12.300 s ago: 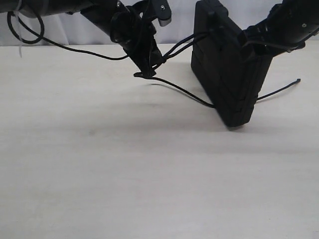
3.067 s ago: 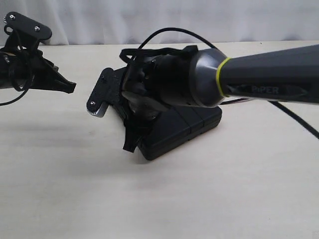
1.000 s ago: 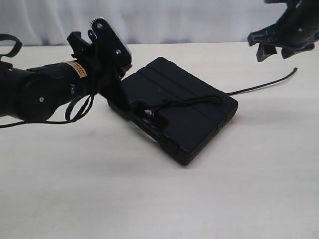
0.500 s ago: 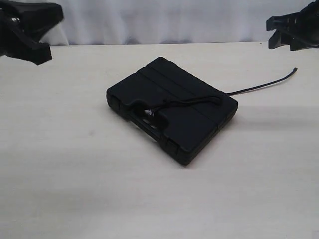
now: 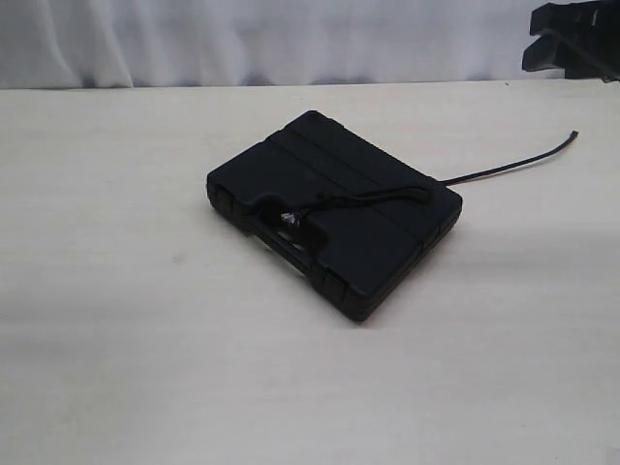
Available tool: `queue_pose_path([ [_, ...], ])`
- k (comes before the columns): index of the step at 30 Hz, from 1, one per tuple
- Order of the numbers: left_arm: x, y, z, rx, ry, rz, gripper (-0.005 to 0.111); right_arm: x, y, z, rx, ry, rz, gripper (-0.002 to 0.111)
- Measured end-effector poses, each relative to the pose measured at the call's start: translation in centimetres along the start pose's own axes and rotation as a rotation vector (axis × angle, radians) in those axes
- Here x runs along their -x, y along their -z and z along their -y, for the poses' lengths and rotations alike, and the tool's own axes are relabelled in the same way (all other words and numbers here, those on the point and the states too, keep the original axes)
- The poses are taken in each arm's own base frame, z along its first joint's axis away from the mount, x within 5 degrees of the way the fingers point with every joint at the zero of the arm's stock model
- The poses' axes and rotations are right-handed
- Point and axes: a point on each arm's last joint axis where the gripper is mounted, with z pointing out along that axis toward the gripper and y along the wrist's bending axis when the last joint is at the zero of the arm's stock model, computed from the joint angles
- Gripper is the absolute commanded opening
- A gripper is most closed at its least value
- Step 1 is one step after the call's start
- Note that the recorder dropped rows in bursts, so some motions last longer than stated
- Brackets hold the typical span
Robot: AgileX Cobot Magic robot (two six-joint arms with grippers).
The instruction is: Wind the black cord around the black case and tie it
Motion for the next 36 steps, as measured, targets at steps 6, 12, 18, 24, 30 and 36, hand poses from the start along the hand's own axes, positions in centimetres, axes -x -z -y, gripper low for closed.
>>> queue_pose_path([
  [6,-1.3,-2.6,0.6,-0.004,-0.177,-0.394,0.000,-0.5,-0.3,-0.2,0.011,0.001,-0.014,0.051],
  [12,-2.6,-3.8,7.8,-0.720,-0.200,-0.681,0.000,-0.6,-0.3,-0.2,0.018,-0.002,-0.024,0.051],
  [18,-1.2,-1.6,14.4,-1.245,-0.314,-0.299,0.026,-0.6,-0.3,-0.3,0.020,-0.004,-0.026,0.051],
  [24,-2.7,-1.4,21.6,-1.221,-0.466,-0.130,0.048,-0.6,-0.3,-0.3,0.019,0.004,-0.022,0.051],
  [30,-5.7,-2.6,28.5,-1.280,-0.565,-0.210,0.044,-0.4,-0.3,-0.1,0.005,0.013,-0.004,0.051],
  [36,-7.1,-6.2,32.4,-1.278,-0.661,-0.257,0.044,-0.7,-1.4,0.8,-0.059,0.020,-0.031,0.051],
])
